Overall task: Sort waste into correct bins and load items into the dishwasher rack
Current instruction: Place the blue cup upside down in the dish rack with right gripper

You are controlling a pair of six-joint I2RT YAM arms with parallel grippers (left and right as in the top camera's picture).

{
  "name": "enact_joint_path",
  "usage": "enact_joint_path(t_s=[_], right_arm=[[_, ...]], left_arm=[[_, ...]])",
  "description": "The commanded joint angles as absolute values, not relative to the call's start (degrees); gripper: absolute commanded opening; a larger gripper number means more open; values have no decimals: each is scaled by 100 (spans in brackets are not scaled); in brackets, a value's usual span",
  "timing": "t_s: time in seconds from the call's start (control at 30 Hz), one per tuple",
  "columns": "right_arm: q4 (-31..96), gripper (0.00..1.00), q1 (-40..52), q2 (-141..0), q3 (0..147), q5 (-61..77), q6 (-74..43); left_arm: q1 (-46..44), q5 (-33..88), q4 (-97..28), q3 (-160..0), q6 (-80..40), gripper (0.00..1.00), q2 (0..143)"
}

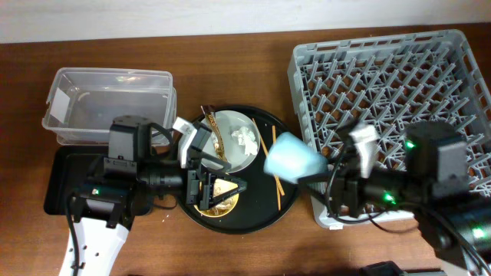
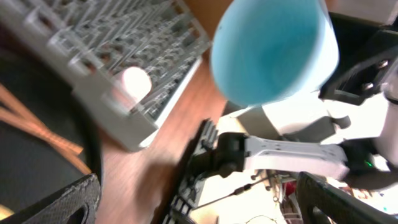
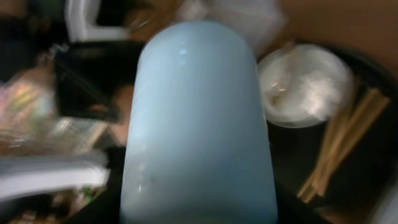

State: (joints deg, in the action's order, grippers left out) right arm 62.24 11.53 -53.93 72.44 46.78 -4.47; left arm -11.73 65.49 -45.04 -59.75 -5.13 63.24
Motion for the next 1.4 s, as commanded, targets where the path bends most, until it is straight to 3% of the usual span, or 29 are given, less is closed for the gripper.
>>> enact_joint_path(t_s=[0.0,0.07,0.13,0.53,0.6,0.63,0.8,0.97,1.1,1.2,1.23,1.33,1.37], right_arm=[[7481,54,-353,-5142,7273,2036,-967],[8162,54,-1098,-5293,7264,602,-1219],[8383,54,-1420,-5518,7264,250,-1232],[7603,56,-1503,-8468,7264,242,-1253],[7640,82,-1503,-8781,7266,401,-1253],[7644,87,-1503,-8814,7269,454,-1253],[8123,89,-1503,-7859,7778,1317,-777],[8246,95,-1503,-5693,7824,2943,-469],[8604,96,-1503,-4510,7822,3151,-471],[8733,96,-1503,-4226,7817,3148,-467],[8777,96,-1503,-4219,7813,3148,-469],[8792,96,-1503,-4219,7778,3148,-471],[8785,96,-1503,-4219,7778,3148,-471]], left_arm=[[-1192,5531,-4724,-6042,-421,100,6292],[-1192,5500,-4727,-6042,-421,100,6292],[-1192,5419,-4724,-6042,-421,100,6292],[-1194,5266,-4849,-6042,-423,100,6292],[-1194,5269,-4853,-6042,-425,100,6294],[-1194,5271,-4856,-6042,-427,100,6294],[-1278,4821,-4915,-6042,-432,100,6292],[-2596,1337,-5334,-5937,-1656,100,6458],[-3684,169,-5159,-5802,-2488,99,7529],[-4132,167,-4624,-5802,-2685,89,8586],[-4254,161,-4499,-5802,-2853,75,9120],[-4261,-62,-4405,-5802,-3197,59,9771],[-4263,-27,-4344,-5802,-3197,44,9854]])
